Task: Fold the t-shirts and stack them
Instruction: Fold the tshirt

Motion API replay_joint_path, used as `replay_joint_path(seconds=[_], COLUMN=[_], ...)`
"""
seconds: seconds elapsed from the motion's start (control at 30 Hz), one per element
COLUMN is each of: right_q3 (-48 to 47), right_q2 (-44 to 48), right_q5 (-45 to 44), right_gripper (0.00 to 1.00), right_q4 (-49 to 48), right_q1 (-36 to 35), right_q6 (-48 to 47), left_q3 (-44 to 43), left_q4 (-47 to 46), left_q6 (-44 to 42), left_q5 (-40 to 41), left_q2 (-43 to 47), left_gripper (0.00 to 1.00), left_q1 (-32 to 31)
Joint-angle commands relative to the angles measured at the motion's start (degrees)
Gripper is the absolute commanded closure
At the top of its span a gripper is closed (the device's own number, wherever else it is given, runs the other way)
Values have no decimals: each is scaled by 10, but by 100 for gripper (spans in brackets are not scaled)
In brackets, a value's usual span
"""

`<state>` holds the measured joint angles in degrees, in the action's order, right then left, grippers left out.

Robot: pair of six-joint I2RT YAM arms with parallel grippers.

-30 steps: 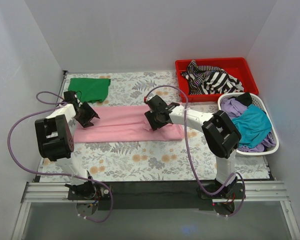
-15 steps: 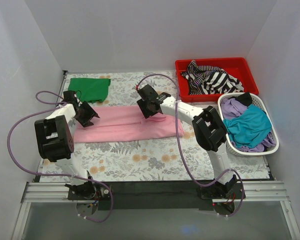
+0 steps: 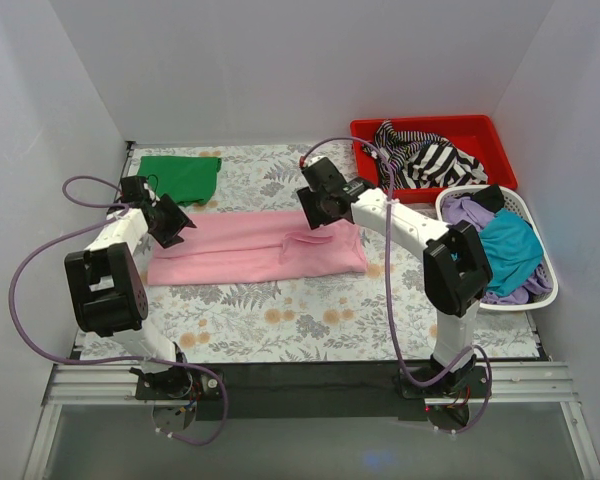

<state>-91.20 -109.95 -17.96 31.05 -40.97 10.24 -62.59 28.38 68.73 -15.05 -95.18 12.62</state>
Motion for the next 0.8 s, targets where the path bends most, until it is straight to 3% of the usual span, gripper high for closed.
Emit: replay_joint_path(seconds=[0.0, 0.3, 0.77], right_q3=[46, 119, -7], right_q2=[18, 22, -83], right_q5=[49, 86, 61], right_gripper=[36, 38, 36], right_q4=[12, -42, -34], right_q1=[4, 5, 26], right_q6=[25, 42, 15], left_q3=[-3, -2, 5], left_q4=[3, 3, -3], left_q6=[-9, -9, -12], left_q5=[-4, -2, 7], left_q2=[29, 31, 25], left_gripper=[49, 49, 49], left_q1=[1, 2, 2])
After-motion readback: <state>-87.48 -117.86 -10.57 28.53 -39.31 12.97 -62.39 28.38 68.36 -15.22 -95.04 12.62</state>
